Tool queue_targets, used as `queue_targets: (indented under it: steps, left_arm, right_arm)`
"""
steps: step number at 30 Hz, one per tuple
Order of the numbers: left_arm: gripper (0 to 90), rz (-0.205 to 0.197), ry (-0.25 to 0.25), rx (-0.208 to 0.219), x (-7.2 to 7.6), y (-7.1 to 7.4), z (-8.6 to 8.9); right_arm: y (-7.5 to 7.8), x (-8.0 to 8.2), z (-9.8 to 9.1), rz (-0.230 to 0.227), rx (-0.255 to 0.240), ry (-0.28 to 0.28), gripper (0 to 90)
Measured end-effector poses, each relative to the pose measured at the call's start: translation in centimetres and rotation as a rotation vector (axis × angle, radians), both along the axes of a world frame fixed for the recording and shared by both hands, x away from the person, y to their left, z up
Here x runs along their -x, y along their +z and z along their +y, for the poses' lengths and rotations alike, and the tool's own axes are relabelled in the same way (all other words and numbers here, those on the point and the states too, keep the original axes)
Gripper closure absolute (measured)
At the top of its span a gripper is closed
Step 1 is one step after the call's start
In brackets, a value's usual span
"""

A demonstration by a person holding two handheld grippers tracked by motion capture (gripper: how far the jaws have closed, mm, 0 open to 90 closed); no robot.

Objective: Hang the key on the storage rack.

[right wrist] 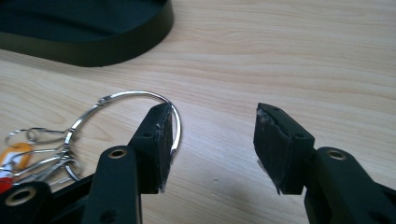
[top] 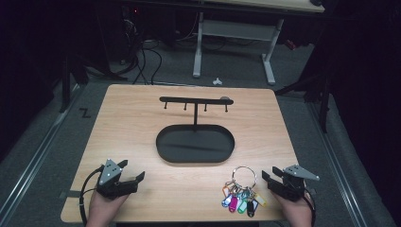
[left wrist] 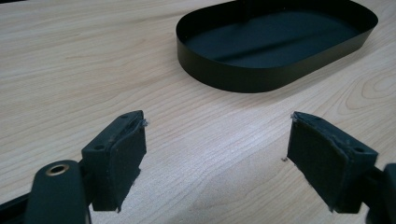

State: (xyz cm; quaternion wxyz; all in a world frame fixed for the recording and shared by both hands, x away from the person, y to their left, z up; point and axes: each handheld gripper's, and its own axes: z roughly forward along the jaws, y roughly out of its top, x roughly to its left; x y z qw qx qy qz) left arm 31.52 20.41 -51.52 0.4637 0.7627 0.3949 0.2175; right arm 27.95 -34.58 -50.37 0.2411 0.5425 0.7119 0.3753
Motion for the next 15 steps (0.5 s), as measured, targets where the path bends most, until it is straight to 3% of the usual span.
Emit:
queue_targets:
  steps: [4, 12, 15]
  left_arm:
    - [19.6, 0.006, 0.007, 0.002, 0.0, -0.1, 0.1]
    - [19.4, 0.013, 0.010, -0.004, 0.3, -0.2, 0.3]
    - [19.4, 0.014, 0.021, 0.002, 0.7, -0.1, 0.8]
  right_arm:
    - [0.3, -0.4, 0.8, 0.021, 0.028, 0.049, 45.6]
    - [0.6, -1.9, 2.1, 0.106, 0.132, 0.139, 41.9]
    - [0.9, -2.8, 2.7, 0.179, 0.185, 0.199, 40.2]
